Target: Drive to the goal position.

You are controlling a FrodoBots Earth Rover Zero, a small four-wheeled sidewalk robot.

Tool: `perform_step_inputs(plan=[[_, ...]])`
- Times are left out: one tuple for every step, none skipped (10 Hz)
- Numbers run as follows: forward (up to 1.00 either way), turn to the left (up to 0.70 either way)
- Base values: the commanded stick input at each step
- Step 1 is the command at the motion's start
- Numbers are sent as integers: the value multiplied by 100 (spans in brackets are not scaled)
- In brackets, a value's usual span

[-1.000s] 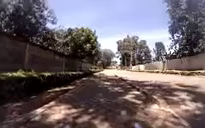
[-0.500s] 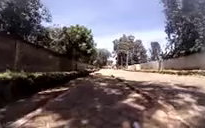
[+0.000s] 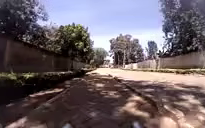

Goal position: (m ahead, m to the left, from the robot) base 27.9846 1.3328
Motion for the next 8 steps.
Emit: perform_step_inputs(plan=[[70, 0], [70, 0], [70, 0], [70, 0], [70, 0], [70, 0], [70, 0], [70, 0]])
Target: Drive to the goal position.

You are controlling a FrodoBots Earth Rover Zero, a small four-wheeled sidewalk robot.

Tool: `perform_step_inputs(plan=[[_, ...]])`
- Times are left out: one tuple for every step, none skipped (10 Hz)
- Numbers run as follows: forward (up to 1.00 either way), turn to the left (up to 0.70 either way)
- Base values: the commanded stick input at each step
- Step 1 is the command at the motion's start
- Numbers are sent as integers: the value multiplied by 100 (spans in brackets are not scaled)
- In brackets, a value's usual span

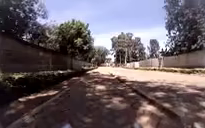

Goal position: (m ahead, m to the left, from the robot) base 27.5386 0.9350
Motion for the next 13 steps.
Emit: perform_step_inputs(plan=[[70, 0], [70, 0], [70, 0], [70, 0], [70, 0], [70, 0], [70, 0], [70, 0], [70, 0], [70, 0], [70, 0], [70, 0], [70, 0]])
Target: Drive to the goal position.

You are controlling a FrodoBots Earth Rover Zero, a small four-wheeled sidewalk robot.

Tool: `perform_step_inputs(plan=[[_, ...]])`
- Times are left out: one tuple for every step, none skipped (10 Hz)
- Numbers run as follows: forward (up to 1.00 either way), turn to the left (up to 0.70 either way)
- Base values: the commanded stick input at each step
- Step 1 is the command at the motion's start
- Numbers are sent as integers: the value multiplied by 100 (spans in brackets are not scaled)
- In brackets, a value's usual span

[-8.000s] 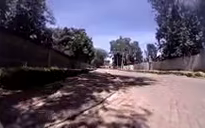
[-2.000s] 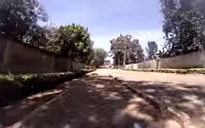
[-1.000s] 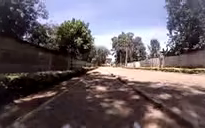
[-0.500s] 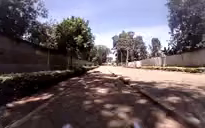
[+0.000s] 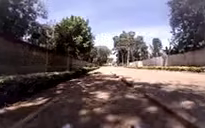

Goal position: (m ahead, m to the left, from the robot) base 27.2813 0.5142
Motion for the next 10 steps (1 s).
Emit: perform_step_inputs(plan=[[70, 0], [70, 0], [70, 0], [70, 0], [70, 0], [70, 0], [70, 0], [70, 0], [70, 0], [70, -35]])
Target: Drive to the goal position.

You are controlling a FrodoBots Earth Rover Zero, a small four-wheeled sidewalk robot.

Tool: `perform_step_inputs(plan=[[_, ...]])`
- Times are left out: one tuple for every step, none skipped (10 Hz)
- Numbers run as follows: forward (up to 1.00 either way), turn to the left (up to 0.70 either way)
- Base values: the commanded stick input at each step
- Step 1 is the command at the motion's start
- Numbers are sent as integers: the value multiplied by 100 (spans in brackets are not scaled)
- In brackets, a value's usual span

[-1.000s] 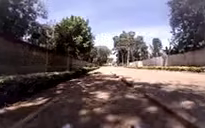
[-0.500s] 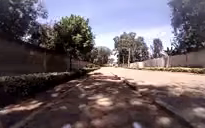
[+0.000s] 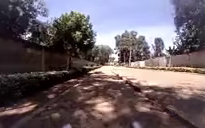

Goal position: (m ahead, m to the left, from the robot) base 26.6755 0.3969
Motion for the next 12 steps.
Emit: perform_step_inputs(plan=[[70, -35], [70, -35], [70, -35], [70, -35], [70, -22], [70, -9], [70, -2], [70, -1], [70, 0], [70, 0], [70, -3], [70, -20]])
